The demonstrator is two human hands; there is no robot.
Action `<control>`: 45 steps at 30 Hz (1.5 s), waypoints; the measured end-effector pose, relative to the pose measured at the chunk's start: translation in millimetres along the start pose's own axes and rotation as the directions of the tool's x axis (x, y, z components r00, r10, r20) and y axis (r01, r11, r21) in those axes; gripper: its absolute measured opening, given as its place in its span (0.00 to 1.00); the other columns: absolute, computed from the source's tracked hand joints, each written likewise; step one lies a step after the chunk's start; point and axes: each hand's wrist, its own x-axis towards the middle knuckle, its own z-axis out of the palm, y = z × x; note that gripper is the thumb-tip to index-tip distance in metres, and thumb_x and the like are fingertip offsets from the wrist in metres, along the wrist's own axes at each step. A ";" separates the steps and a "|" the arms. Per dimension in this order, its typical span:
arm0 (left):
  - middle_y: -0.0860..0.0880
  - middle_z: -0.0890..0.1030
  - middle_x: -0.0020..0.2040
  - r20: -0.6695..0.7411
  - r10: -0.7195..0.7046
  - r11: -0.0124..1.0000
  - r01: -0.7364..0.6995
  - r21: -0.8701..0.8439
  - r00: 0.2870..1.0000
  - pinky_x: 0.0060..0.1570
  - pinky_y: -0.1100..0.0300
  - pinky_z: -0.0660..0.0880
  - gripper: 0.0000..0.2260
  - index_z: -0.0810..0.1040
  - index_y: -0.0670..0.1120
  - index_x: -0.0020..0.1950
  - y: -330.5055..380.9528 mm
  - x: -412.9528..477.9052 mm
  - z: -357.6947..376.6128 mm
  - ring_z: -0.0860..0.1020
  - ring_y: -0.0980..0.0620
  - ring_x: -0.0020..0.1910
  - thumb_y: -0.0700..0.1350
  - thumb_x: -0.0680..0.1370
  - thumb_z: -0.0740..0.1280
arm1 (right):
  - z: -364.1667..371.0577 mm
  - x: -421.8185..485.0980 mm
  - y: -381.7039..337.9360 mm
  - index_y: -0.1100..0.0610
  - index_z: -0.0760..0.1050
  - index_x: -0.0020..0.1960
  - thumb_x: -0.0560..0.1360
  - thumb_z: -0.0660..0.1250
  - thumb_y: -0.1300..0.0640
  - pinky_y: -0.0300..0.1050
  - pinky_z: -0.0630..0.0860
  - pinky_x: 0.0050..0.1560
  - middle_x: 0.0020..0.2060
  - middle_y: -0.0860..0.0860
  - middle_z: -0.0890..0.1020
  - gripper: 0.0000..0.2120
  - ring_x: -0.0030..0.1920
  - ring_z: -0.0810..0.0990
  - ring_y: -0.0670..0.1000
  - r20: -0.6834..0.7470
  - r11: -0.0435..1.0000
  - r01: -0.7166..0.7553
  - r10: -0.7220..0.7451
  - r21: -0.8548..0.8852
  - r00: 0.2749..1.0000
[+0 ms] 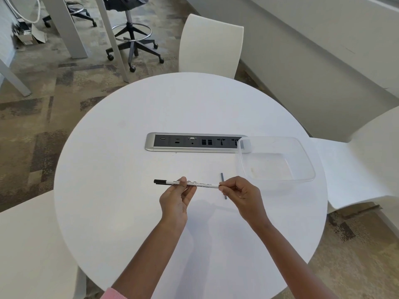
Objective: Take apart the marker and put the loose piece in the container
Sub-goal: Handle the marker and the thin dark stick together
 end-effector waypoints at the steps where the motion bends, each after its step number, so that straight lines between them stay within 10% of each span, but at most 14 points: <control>1: 0.46 0.76 0.37 -0.001 0.000 1.000 0.000 -0.001 1.000 0.36 0.63 0.80 0.05 0.75 0.38 0.39 0.5 0.3 0.4 0.80 0.58 0.26 0.34 0.75 0.65 | -0.6 0.3 -0.3 0.48 0.77 0.37 0.70 0.69 0.66 0.31 0.75 0.41 0.33 0.37 0.83 0.12 0.36 0.79 0.40 0.006 1.000 -0.005 0.005 -0.003 1.000; 10: 0.46 0.76 0.38 0.012 0.024 0.999 -0.025 0.031 1.000 0.35 0.65 0.80 0.05 0.76 0.39 0.40 2.2 0.2 3.6 0.80 0.56 0.31 0.34 0.76 0.65 | 0.5 3.5 -10.4 0.61 0.80 0.39 0.71 0.66 0.68 0.32 0.78 0.36 0.28 0.49 0.80 0.06 0.30 0.78 0.45 0.084 0.864 -0.306 0.298 0.401 0.951; 24: 0.46 0.78 0.33 -0.019 -0.105 0.994 0.104 -0.012 0.994 0.30 0.63 0.80 0.05 0.75 0.38 0.39 1.2 3.0 -1.8 0.79 0.55 0.26 0.32 0.75 0.65 | -4.6 -0.9 6.4 0.60 0.80 0.41 0.71 0.66 0.56 0.35 0.76 0.39 0.37 0.46 0.78 0.08 0.37 0.78 0.45 0.055 0.920 0.330 -0.326 -0.212 0.944; 35: 0.46 0.75 0.37 0.006 -0.035 0.999 0.034 0.039 0.999 0.33 0.64 0.80 0.04 0.75 0.38 0.39 0.7 3.8 -3.8 0.79 0.58 0.24 0.33 0.75 0.65 | -1.2 -1.2 -10.4 0.61 0.79 0.39 0.73 0.65 0.67 0.34 0.79 0.36 0.31 0.54 0.79 0.06 0.29 0.79 0.45 0.131 0.872 -0.353 0.328 0.339 0.936; 45: 0.46 0.76 0.36 -0.003 -0.008 1.000 0.009 0.026 1.000 0.33 0.65 0.80 0.05 0.75 0.38 0.39 4.0 2.5 -2.7 0.79 0.58 0.24 0.34 0.74 0.67 | 1.3 -3.2 -1.3 0.44 0.77 0.25 0.70 0.61 0.76 0.28 0.72 0.44 0.37 0.46 0.76 0.29 0.39 0.77 0.39 -0.001 0.997 -0.053 0.053 -0.055 0.999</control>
